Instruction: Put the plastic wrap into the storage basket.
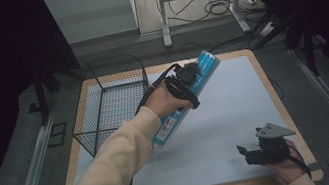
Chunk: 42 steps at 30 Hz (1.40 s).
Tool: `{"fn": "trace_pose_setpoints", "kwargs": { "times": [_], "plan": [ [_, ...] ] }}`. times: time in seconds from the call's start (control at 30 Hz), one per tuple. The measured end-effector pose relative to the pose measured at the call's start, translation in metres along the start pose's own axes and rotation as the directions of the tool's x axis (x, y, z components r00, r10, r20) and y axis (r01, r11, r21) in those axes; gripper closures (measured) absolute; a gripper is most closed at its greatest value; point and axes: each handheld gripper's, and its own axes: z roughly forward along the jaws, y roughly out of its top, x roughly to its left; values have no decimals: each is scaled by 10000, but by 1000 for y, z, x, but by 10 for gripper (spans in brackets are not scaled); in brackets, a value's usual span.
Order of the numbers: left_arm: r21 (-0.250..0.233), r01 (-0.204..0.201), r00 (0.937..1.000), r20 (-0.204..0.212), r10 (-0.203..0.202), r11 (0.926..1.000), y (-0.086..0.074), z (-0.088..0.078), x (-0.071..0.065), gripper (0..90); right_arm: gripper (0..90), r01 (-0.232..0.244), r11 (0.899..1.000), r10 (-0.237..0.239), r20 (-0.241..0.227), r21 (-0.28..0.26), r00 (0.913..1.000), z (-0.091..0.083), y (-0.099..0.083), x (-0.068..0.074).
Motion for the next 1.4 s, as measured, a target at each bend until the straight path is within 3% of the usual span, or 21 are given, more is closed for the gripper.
{"fn": "trace_pose_setpoints", "kwargs": {
  "times": [0.07,0.43,0.73,1.07,1.4],
  "plan": [
    [-35,171,9998,106,-171,9998,2,0,-1,317,95,5,10000,-5,-12,0,10000,0,0,0],
    [-20,52,9999,-133,-52,10000,15,-11,6,317,95,8,10000,-8,-5,1,10000,0,0,-1],
    [-116,69,9986,-515,-75,9999,29,-26,22,317,95,-29,10000,30,-17,23,10000,1,-1,-2],
    [199,-111,9965,-821,127,9997,38,-31,39,317,95,-57,9999,57,32,101,10000,3,-2,-3],
    [54,368,9939,-1043,-360,9993,36,-39,62,317,95,-129,9999,129,18,113,9999,3,-2,-4]
  ]
}}
